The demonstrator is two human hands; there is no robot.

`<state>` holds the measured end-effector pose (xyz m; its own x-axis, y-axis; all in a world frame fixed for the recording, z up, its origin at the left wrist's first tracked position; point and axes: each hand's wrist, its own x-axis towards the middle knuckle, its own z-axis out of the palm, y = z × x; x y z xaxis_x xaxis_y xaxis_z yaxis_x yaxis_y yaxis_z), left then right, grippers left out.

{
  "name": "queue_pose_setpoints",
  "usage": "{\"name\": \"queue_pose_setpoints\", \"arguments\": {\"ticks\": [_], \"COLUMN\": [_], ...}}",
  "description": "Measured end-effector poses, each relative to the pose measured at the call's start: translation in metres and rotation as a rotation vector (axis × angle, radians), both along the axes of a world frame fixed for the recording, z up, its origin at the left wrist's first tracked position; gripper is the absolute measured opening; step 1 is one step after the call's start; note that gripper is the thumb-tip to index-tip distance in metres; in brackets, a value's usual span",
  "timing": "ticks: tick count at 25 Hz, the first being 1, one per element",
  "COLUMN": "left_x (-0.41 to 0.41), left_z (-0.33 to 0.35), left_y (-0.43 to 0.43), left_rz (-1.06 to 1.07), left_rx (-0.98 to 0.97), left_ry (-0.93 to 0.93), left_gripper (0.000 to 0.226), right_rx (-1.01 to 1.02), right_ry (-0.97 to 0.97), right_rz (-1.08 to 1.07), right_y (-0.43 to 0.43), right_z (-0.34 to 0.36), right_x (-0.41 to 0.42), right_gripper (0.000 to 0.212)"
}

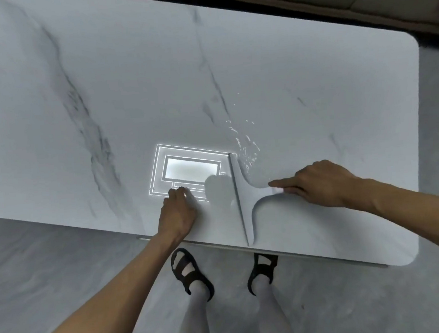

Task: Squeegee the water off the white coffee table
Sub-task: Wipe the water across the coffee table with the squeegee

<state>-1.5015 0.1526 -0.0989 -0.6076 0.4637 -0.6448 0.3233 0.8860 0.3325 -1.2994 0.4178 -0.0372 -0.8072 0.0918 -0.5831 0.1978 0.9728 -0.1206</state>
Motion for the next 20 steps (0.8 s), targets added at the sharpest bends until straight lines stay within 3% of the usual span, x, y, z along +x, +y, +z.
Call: {"name": "queue_pose_setpoints", "arguments": {"ticks": [5,12,14,17,20], "left_x": [0.013,0.021,0.019,0.009,-0.016], "left_z": [-0.019,-0.029,-0.026,-0.014,0.0], "left_y": [-0.004,0.014,0.015,0.003,-0.03], "left_rz": [0.042,0.05,0.045,0.088,0.378], "left_rx": [-0.104,-0.239,-0.244,-0.127,0.027], "left_ry": [-0.045,-0.075,-0.069,-0.002,0.098], "left_gripper": [0.066,0.078,0.076,0.054,0.047], "right_rx": [-0.195,0.004,0.043,0.015,-0.144], "right_ry": [-0.062,-0.109,-0.096,-0.029,0.022], "right_rz": [0.201,-0.009,-0.074,-0.02,0.088], "right_y": [-0.072,0.041,0.055,0.03,-0.035], "right_z": [-0.03,-0.006,0.009,0.012,-0.007], "right_x": [-0.025,0.022,0.032,0.013,-0.043], "right_gripper": [0.042,0.04,0.04,0.039,0.039]}}
